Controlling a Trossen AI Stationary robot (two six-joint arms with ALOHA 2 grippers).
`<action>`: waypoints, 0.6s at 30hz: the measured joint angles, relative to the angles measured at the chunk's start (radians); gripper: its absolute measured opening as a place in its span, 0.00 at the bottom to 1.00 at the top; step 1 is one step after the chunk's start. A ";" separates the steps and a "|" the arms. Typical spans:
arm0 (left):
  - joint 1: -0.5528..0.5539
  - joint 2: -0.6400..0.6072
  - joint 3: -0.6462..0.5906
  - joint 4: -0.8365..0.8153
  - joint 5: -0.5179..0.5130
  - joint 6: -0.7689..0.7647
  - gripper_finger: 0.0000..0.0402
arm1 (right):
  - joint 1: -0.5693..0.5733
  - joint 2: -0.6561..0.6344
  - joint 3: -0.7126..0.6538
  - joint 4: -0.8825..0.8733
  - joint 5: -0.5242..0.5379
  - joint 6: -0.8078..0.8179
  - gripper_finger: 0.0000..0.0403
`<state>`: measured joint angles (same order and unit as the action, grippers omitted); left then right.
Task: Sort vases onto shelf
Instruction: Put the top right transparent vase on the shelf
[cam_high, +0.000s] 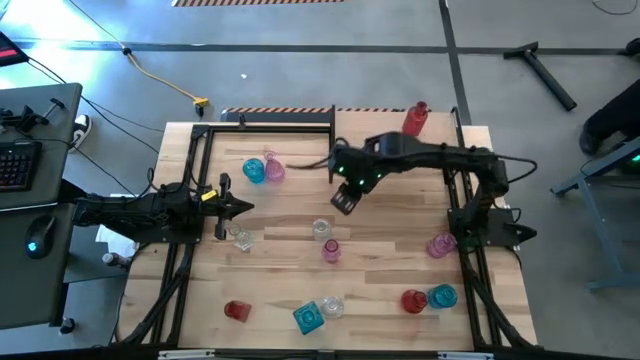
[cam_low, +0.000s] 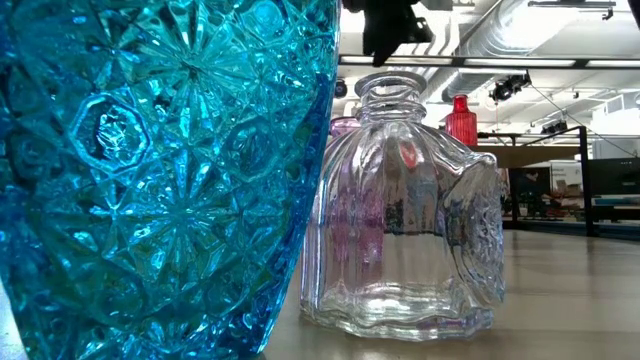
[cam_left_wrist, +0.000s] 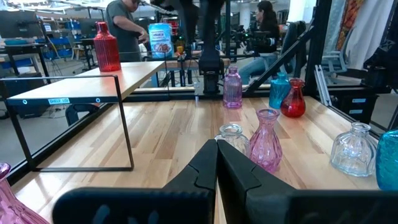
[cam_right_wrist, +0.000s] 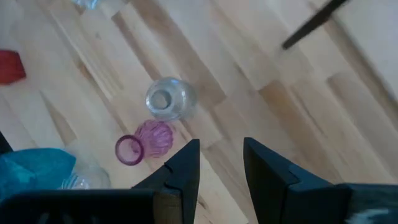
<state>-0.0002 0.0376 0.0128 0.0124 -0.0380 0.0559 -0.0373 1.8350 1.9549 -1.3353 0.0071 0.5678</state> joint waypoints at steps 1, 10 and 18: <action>0.000 0.000 0.000 0.000 0.000 0.000 0.00 | 0.011 0.012 0.000 0.009 0.000 0.000 0.26; 0.000 0.000 0.000 0.000 0.000 0.000 0.00 | 0.082 0.115 0.000 0.067 0.000 -0.014 0.26; 0.000 0.000 0.000 0.000 0.000 0.000 0.00 | 0.099 0.170 0.000 0.115 -0.008 -0.027 0.26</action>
<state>-0.0002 0.0376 0.0128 0.0128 -0.0383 0.0559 0.0616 2.0048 1.9549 -1.2201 -0.0006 0.5411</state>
